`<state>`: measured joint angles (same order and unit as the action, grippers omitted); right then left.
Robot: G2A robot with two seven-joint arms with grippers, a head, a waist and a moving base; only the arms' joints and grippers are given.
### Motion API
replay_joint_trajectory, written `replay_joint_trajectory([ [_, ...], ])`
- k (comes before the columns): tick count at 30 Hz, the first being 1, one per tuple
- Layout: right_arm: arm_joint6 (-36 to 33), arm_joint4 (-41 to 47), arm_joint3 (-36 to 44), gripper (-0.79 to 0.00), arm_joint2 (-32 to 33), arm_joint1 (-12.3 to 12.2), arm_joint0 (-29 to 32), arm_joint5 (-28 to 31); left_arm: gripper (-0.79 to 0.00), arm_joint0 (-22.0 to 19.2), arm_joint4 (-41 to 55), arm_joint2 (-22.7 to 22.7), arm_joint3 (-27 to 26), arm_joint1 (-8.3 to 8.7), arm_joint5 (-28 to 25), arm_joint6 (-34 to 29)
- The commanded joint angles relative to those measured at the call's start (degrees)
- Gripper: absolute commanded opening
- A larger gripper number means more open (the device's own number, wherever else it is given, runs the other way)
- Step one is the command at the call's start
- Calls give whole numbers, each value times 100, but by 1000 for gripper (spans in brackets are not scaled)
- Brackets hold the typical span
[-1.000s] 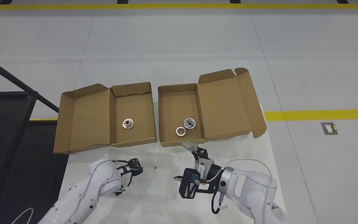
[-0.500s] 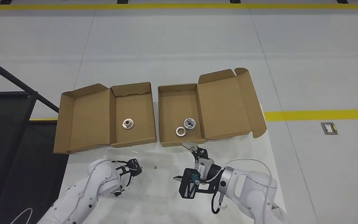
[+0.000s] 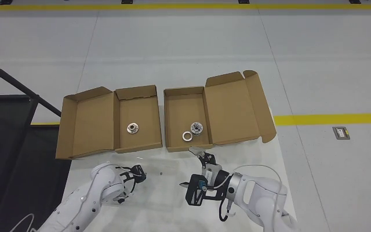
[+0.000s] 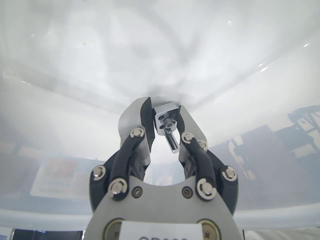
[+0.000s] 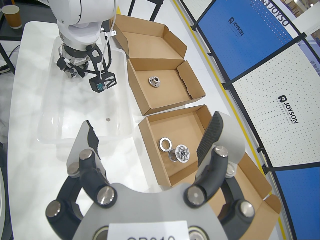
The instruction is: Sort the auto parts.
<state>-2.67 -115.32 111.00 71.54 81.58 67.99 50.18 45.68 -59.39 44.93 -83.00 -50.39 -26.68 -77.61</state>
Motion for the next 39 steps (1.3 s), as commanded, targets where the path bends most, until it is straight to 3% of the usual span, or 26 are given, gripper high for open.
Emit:
replay_joint_trajectory([
  [1, 0, 0, 0, 0, 0, 0, 0, 0, -785, -14, 12, -34, -17, -1, -22, 23],
  [9, 0, 0, 0, 0, 0, 0, 0, 0, -785, 74, 90, -92, -480, 85, -91, 92],
  [22, 0, 0, 0, 0, 0, 0, 0, 0, -785, 368, -141, 296, -2304, 539, -581, 583],
  [27, 0, 0, 0, 0, 0, 0, 0, 0, -785, 270, -87, 592, -2641, 569, -677, 912],
  [34, 0, 0, 0, 0, 0, 0, 0, 0, -785, 47, -241, 949, -2996, 543, -348, 1510],
  [39, 0, 0, 0, 0, 0, 0, 0, 0, -785, 25, -268, 1036, -3108, 544, -296, 1579],
])
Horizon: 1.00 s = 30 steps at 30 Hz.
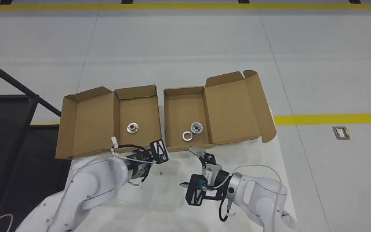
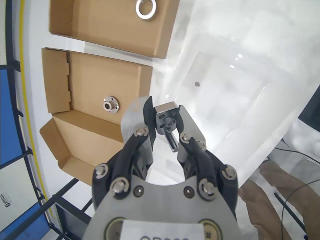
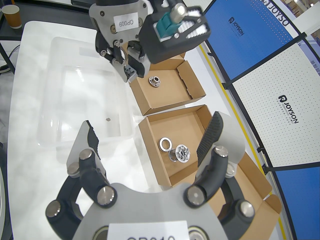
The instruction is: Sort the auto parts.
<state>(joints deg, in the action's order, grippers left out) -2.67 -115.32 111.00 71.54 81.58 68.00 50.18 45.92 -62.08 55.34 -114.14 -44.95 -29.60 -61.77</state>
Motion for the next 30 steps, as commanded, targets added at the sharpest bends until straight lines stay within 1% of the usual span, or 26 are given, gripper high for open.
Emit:
replay_joint_trajectory([
  [1, 0, 0, 0, 0, 0, 0, 0, 0, -785, 1, 2, -5, 6, 0, -5, -5],
  [7, 0, 0, 0, 0, 0, 0, 0, 0, -785, 1, 2, -5, 6, 0, -5, -5],
  [9, 0, 0, 0, 0, 0, 0, 0, 0, -785, 74, -130, 10, 139, -6, 195, 111],
  [11, 40, 29, 16, 0, 8, -7, 50, -136, -785, 59, -59, 70, 314, -33, 457, 284],
  [15, 208, -40, 183, 0, 104, -64, 207, -335, -785, -180, 96, 167, 787, -117, 1017, 459],
  [18, 355, -110, 345, 0, 243, -118, 411, -469, -785, -396, 689, 237, 1277, -207, 1316, 776],
  [20, 473, -148, 445, 0, 351, -156, 587, -577, -785, -576, 934, 243, 1685, -266, 1502, 845],
  [21, 541, -160, 487, 0, 413, -174, 678, -637, -785, -677, 926, 177, 1830, -303, 1596, 830],
  [25, 768, -106, 554, 0, 676, -237, 1054, -935, -785, -1082, 1455, -77, 2522, -486, 1795, 880],
  [26, 808, -111, 579, 0, 730, -253, 1149, -979, -785, -1176, 1627, -158, 2644, -536, 1784, 861],
  [27, 831, -111, 596, 0, 792, -269, 1250, -1035, -785, -1176, 1627, -158, 2644, -536, 1784, 861],
  [30, 841, -110, 609, 0, 808, -273, 1281, -1049, -785, -1176, 1627, -158, 2644, -536, 1784, 861],
])
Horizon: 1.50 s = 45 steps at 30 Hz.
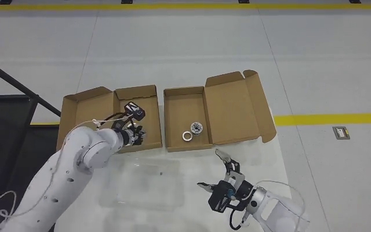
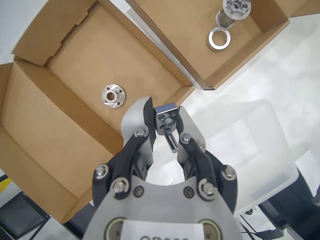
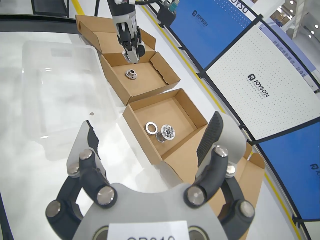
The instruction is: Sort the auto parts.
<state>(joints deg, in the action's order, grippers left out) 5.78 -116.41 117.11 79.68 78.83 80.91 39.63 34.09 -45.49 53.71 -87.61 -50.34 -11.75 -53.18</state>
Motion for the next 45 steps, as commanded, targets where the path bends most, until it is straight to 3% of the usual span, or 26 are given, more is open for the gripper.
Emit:
replay_joint_trajectory([
  [1, -3, 0, -2, 0, -5, 1, -10, 5, -785, 7, -32, 6, -10, 3, -1, 1],
  [8, -3, 0, -2, 0, -5, 1, -10, 5, -785, 34, -5, 4, 8, 1, 12, 33],
  [13, -3, 0, -2, 0, -5, 1, -10, 5, -785, -3, 691, 52, 720, -109, 252, 424],
  [23, -3, 0, -2, 0, -5, 1, -10, 5, -785, -712, 2148, -383, 2767, -627, 116, 1256],
  [32, -3, 0, -2, 0, -5, 1, -10, 5, -785, -1238, 2377, -880, 4055, -1118, -27, 1697],
  [34, -3, 0, -2, 0, -5, 1, -10, 5, -643, -1331, 2421, -959, 4273, -1213, -70, 1644],
  [35, -3, 0, -2, 0, -5, 1, -10, 5, -529, -1375, 2415, -990, 4367, -1256, -92, 1663],
  [39, -3, 0, -2, 0, -5, 1, -10, 5, -197, -1515, 2385, -1053, 4681, -1393, -180, 1750],
  [41, -3, 0, -2, 0, -5, 1, -10, 5, -175, -1562, 2372, -1046, 4788, -1437, -238, 1795],
  [45, -3, 0, -2, 0, -5, 1, -10, 5, -219, -1600, 2286, -979, 4834, -1473, -370, 1929],
])
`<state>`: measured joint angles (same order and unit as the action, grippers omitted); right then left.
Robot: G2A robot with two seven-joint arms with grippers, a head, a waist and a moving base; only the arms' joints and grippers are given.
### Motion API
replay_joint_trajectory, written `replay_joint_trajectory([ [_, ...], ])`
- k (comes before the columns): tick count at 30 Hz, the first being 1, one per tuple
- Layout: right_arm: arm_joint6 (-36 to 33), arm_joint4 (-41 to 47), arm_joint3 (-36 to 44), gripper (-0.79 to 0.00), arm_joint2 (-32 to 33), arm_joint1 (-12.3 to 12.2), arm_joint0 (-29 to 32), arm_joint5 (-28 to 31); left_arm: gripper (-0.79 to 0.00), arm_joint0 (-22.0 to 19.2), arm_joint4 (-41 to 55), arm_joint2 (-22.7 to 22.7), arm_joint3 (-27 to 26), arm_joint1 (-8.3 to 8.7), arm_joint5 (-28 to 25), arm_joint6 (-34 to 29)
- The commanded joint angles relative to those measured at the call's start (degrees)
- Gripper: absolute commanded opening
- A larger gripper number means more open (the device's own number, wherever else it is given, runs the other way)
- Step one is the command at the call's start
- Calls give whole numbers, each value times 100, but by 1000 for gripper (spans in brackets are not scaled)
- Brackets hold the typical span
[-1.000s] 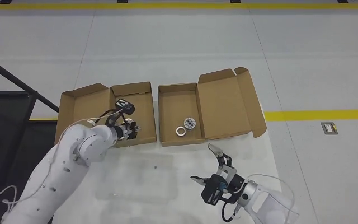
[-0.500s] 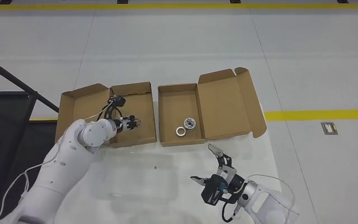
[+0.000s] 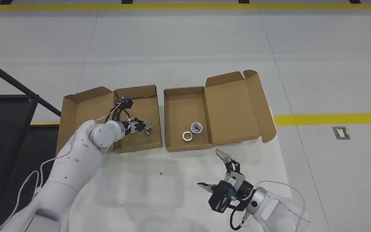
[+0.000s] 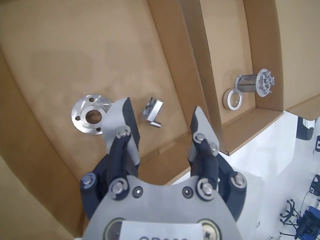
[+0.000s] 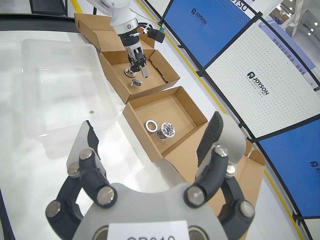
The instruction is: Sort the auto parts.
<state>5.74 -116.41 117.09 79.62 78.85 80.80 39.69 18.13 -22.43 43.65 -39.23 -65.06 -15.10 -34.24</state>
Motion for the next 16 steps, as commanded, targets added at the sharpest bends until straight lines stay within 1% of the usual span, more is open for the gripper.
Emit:
replay_joint_trajectory([
  [1, 0, 0, 0, 0, 0, 0, 0, 0, -228, 3, -16, 63, -10, 2, -77, 48],
  [4, 0, 0, 0, 0, 0, 0, 0, 0, -234, 22, -1, 215, -108, 37, -197, 34],
  [8, 0, 0, 0, 0, 0, 0, 0, 0, -228, 110, -25, 477, -404, 143, -272, -109],
  [13, 0, 0, 0, 0, 0, 0, 0, 0, -212, 415, 315, 1050, -1014, 358, -445, -434],
  [16, 0, 0, 0, 0, 0, 0, 0, 0, -182, 754, 602, 1528, -1536, 531, -588, -593],
])
